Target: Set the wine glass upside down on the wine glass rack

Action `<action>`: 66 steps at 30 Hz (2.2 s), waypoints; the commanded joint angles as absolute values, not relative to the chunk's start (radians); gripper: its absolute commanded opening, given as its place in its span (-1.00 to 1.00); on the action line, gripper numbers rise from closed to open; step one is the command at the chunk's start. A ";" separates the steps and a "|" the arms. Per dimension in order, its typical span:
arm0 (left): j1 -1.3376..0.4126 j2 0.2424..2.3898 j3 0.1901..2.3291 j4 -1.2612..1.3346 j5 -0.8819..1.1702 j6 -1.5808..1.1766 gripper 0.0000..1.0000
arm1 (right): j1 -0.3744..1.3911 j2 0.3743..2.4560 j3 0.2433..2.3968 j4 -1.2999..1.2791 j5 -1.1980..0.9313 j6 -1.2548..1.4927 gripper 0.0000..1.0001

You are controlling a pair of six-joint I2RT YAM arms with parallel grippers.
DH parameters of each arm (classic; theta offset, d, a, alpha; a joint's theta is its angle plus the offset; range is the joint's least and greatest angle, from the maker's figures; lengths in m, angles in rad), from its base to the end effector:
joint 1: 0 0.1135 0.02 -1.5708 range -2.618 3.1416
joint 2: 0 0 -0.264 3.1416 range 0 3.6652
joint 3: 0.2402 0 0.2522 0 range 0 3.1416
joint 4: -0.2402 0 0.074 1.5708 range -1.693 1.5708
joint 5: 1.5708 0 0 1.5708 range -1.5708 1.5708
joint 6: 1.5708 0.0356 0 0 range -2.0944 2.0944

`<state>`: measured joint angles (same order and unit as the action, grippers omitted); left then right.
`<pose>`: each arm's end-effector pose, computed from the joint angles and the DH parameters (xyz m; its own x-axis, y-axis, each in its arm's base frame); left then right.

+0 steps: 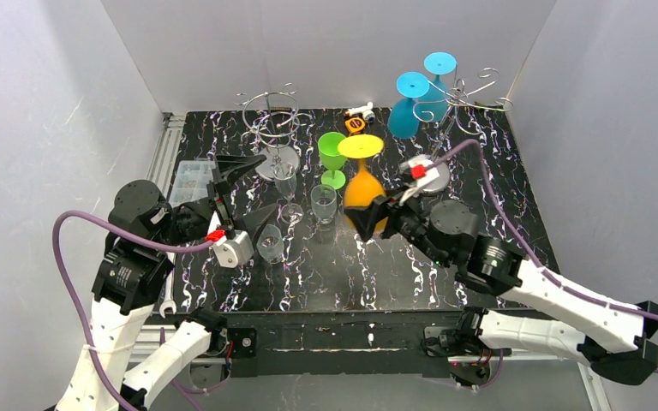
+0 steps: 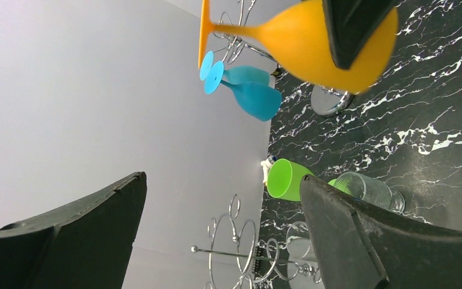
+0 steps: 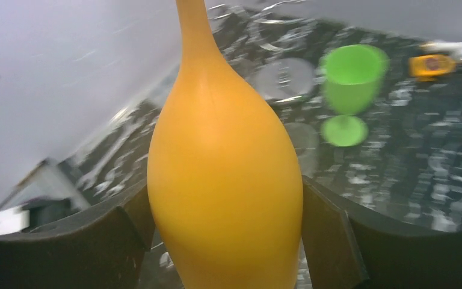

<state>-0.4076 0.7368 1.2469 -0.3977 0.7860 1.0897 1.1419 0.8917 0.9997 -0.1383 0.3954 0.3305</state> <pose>0.0887 -0.0657 0.4740 0.8682 0.3075 -0.3895 0.3370 0.2107 0.9176 0.0948 0.1744 0.4017 -0.2323 0.2121 -0.9492 -0.6383 0.7031 0.3133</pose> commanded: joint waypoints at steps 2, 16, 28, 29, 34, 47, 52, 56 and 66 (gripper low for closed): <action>-0.406 0.713 1.216 -0.393 0.808 1.078 0.97 | 1.089 0.751 0.865 -0.113 0.781 0.186 0.50; -0.406 0.689 1.184 -0.395 0.778 1.072 0.97 | 0.474 0.843 0.807 -0.011 0.362 0.165 0.42; -0.405 0.660 1.138 -0.401 0.764 1.121 0.97 | 0.398 0.965 0.837 0.098 0.260 0.173 0.44; -0.406 0.659 1.136 -0.402 0.761 1.120 0.96 | 0.395 0.969 0.836 0.106 0.262 0.173 0.44; -0.405 0.652 1.133 -0.418 0.748 1.127 0.97 | 0.371 0.993 0.837 0.142 0.244 0.183 0.45; -0.406 0.635 1.103 -0.460 0.756 1.219 0.96 | 0.324 1.076 0.852 0.227 0.207 0.195 0.45; -0.405 0.643 1.111 -0.465 0.751 1.212 0.97 | 0.318 1.111 0.860 0.256 0.191 0.198 0.46; -0.406 0.644 1.109 -0.464 0.747 1.214 0.97 | 0.308 1.137 0.862 0.280 0.180 0.202 0.46; -0.405 0.653 1.114 -0.477 0.741 1.222 0.97 | 0.304 1.195 0.868 0.348 0.137 0.202 0.46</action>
